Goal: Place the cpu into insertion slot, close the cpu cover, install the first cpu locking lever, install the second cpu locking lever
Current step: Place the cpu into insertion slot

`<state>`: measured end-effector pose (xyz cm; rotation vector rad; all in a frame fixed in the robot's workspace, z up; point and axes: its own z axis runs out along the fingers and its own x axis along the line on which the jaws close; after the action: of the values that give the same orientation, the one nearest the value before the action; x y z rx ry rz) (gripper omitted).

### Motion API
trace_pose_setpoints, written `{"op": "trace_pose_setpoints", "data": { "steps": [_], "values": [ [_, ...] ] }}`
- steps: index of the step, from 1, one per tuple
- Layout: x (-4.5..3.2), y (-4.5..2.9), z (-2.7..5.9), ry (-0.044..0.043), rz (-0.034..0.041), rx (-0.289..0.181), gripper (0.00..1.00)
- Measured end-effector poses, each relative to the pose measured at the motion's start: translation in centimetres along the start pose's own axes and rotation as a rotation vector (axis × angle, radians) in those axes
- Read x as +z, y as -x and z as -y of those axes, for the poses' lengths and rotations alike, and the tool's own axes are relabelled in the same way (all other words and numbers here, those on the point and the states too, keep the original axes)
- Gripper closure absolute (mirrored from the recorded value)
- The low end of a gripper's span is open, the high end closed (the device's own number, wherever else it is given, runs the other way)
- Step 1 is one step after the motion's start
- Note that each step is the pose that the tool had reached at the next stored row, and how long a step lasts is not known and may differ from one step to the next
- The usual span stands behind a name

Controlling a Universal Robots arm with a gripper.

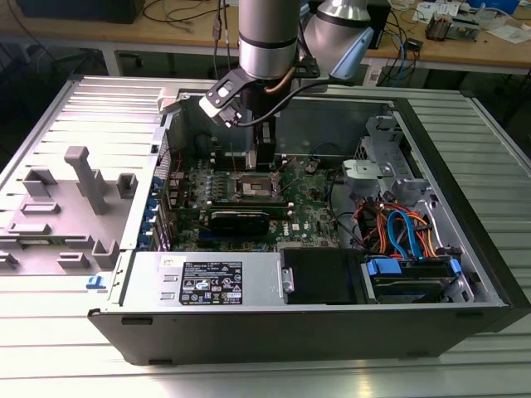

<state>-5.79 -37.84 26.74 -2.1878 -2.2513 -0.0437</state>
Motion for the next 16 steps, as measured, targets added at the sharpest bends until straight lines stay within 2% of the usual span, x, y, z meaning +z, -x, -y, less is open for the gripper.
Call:
{"op": "trace_pose_setpoints", "data": {
  "steps": [3, 12, 16],
  "values": [
    [0.26, 0.0, 0.07, 0.0001, -0.0007, 0.0, 0.45],
    [2.08, 0.0, 0.11, 0.0001, -0.0007, 0.0, 0.45],
    [2.28, 0.01, 0.12, 0.0, -0.0005, 0.0, 0.45]
  ]
}}
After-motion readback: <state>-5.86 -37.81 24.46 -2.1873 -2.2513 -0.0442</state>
